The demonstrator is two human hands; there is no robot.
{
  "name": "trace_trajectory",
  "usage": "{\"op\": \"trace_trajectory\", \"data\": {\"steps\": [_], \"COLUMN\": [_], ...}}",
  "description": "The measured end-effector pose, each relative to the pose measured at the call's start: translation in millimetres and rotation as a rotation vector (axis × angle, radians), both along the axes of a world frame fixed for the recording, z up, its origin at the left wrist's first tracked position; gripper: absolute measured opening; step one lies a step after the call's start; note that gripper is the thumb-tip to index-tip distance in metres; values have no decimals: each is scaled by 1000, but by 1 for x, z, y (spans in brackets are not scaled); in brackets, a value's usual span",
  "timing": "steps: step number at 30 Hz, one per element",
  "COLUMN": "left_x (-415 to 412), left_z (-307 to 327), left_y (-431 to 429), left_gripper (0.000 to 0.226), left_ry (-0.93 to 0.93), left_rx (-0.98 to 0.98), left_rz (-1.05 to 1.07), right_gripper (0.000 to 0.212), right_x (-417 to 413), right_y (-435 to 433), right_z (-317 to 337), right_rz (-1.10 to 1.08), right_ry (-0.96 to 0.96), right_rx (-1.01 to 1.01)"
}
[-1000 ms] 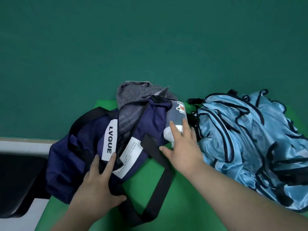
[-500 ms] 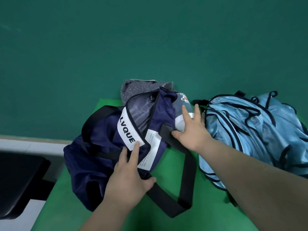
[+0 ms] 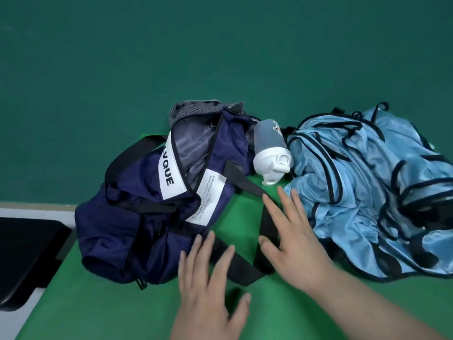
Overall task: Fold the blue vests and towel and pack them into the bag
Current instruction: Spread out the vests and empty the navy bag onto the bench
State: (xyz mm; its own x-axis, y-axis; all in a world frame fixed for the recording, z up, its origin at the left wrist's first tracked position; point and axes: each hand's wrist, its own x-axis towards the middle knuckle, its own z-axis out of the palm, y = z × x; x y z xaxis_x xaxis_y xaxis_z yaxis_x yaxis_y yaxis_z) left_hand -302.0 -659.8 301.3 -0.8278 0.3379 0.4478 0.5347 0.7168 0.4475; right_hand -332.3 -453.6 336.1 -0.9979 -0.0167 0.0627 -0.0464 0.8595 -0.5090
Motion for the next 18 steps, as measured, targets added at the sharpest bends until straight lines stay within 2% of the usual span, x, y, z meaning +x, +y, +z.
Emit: {"op": "trace_trajectory", "data": {"steps": [6, 11, 15, 18], "left_x": [13, 27, 81, 133], "left_z": [-17, -22, -25, -29], "left_y": [-3, -15, -32, -43], "left_gripper": [65, 69, 66, 63], "left_ry": [128, -47, -110, -89], "left_rx": [-10, 91, -56, -195], "left_rz": [-101, -18, -50, -103], "right_gripper": [72, 73, 73, 74], "right_x": [46, 94, 172, 227], "right_y": [0, -10, -25, -33], "right_z": [-40, -50, -52, -47], "right_rz": [3, -159, -282, -290], "right_ry": [204, 248, 166, 114], "right_rx": [40, 39, -14, -11]}}
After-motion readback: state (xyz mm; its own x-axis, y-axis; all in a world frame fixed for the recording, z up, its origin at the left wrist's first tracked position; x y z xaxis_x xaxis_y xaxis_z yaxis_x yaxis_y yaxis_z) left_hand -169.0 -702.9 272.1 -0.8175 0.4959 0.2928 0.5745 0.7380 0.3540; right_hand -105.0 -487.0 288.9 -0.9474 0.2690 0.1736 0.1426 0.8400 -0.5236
